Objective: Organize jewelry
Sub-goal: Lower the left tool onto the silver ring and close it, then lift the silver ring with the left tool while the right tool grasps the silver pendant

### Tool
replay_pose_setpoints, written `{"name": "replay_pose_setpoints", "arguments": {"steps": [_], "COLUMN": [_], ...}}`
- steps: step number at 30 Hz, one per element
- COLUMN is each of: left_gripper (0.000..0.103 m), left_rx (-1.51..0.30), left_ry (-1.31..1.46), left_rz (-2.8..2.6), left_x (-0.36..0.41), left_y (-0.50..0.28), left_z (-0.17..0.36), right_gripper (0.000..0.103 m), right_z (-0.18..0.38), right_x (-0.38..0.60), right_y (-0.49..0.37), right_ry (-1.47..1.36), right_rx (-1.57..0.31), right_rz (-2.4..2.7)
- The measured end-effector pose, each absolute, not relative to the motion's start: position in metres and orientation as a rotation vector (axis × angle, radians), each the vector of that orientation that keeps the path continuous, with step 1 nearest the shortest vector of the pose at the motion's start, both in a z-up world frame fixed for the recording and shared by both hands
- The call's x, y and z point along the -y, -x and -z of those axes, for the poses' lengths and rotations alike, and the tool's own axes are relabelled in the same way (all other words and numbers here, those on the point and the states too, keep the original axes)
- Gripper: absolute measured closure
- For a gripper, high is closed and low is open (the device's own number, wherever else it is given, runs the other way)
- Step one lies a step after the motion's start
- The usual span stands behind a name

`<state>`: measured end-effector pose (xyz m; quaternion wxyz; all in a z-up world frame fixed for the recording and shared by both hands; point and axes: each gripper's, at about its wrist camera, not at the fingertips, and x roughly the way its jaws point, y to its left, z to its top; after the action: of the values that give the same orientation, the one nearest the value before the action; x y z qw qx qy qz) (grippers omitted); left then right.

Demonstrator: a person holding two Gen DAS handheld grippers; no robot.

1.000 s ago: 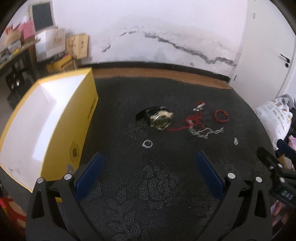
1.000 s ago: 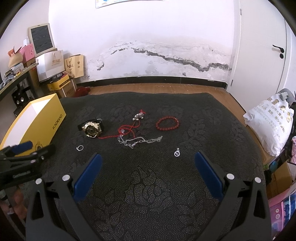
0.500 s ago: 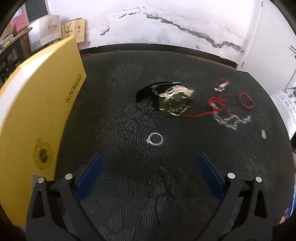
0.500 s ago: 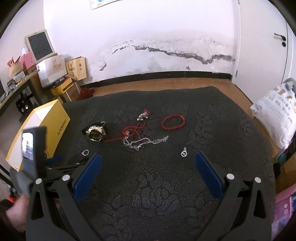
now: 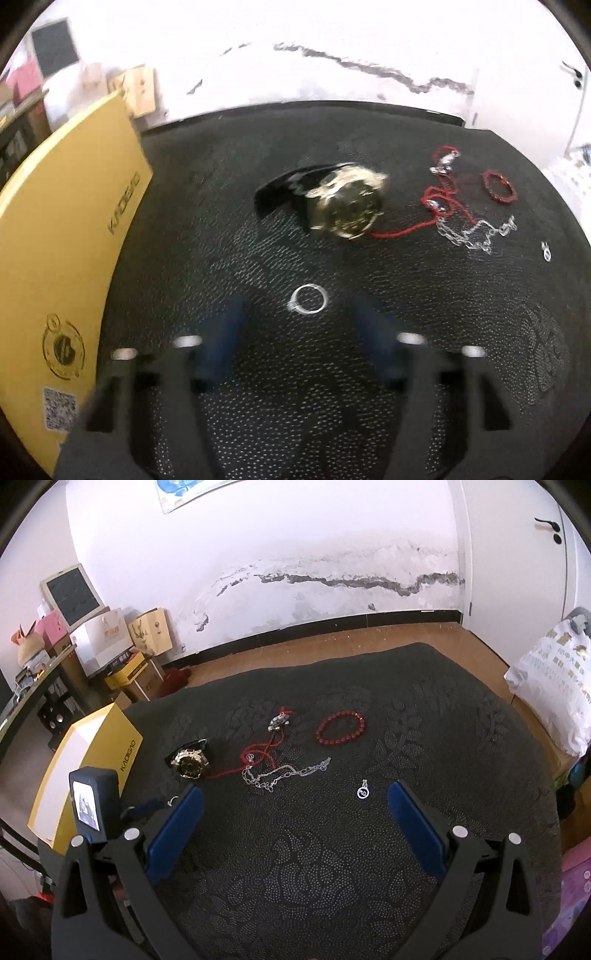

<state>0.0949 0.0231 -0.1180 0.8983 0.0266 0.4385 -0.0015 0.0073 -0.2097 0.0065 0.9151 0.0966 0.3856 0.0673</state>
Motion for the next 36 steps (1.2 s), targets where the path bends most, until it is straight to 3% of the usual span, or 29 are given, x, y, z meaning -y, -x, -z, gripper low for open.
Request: {"name": "replay_pose_setpoints", "arguments": {"steps": [3, 5, 17, 29, 36], "left_gripper": [0.067, 0.083, 0.083, 0.083, 0.083], "left_rx": [-0.900, -0.897, -0.882, -0.820, -0.838], "left_ry": [-0.065, -0.061, -0.043, -0.036, 0.016], "left_rz": [0.017, 0.006, 0.017, 0.125, 0.147], "left_x": [-0.019, -0.019, -0.014, 0.006, -0.002], "left_y": [-0.095, -0.095, -0.083, -0.060, -0.065], "left_z": [0.118, 0.117, 0.097, 0.041, 0.033], "right_gripper": [0.006, 0.006, 0.006, 0.006, 0.006], "right_z": [-0.006, -0.006, 0.004, 0.086, 0.105], "right_x": [0.212, 0.213, 0.220, 0.219, 0.225], "right_y": [-0.007, -0.007, -0.011, -0.022, -0.071], "right_ry": [-0.203, -0.203, -0.167, 0.079, 0.089], "right_rx": [-0.797, -0.797, -0.820, -1.032, -1.022], "right_rz": [-0.142, -0.141, -0.093, -0.019, 0.009]}}
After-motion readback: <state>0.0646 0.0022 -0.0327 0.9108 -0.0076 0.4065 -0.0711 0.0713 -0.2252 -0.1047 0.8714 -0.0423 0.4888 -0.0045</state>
